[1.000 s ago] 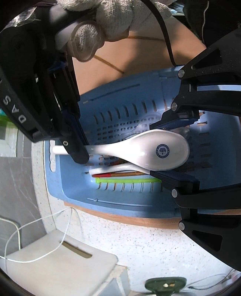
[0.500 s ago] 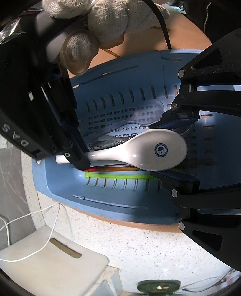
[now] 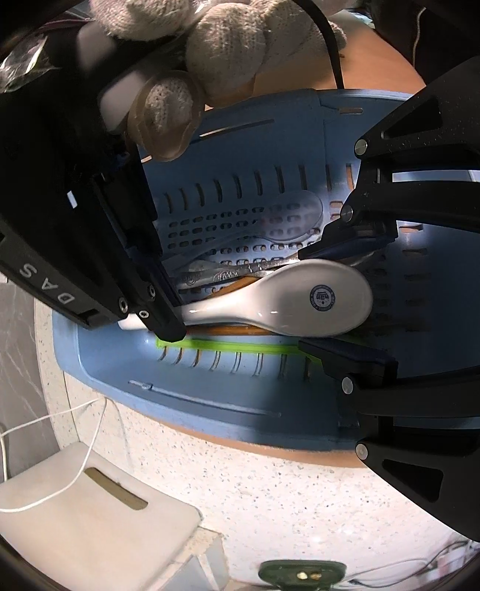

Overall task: Organize utensils
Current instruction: 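Open the left gripper to drop the white spoon into the basket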

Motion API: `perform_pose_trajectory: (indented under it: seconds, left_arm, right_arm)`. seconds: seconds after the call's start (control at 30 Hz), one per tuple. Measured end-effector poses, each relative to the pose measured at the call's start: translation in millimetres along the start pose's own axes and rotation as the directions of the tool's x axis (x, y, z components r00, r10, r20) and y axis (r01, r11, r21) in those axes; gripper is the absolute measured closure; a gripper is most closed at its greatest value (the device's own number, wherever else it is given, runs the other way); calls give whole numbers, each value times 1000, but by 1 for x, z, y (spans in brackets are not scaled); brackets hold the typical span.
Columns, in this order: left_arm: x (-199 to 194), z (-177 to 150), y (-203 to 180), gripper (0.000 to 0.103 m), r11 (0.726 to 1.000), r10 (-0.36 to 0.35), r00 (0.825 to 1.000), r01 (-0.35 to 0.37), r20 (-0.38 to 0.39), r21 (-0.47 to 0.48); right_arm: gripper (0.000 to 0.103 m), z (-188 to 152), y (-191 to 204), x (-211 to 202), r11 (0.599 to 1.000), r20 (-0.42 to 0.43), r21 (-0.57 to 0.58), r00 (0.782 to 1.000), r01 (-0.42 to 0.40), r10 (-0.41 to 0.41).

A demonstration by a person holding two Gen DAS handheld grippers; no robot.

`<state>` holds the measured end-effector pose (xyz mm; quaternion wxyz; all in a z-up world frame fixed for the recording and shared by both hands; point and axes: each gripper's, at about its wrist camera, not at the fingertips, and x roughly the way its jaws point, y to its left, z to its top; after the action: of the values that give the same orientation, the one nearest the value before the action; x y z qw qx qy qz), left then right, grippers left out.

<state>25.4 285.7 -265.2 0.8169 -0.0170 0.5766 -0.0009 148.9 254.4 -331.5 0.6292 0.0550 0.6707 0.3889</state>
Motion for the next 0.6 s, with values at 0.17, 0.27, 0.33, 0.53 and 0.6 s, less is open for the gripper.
perform_pose_trajectory:
  seconds: [0.17, 0.27, 0.33, 0.53, 0.6]
  left_arm:
    - [-5, -3, 3, 64, 1000, 8, 1000, -8, 7, -11]
    - [-10, -5, 3, 64, 1000, 21, 1000, -20, 14, -10]
    - [-14, -9, 5, 64, 1000, 29, 999, -28, 22, -11]
    - [-34, -18, -1, 64, 999, 54, 997, -54, 57, 1]
    - [-41, -20, -3, 64, 998, 61, 996, -62, 67, 7]
  right_arm:
    - [91, 0, 4, -1, 1000, 2, -16, 1000, 2, -2]
    - [85, -2, 7, -5, 999, 16, -33, 1000, 14, -14]
    - [81, -3, 9, -9, 999, 24, -41, 1000, 15, -14]
    - [66, -12, 15, -26, 996, 55, -83, 998, 27, -22]
    - [64, -16, 15, -33, 995, 65, -92, 998, 28, -22]
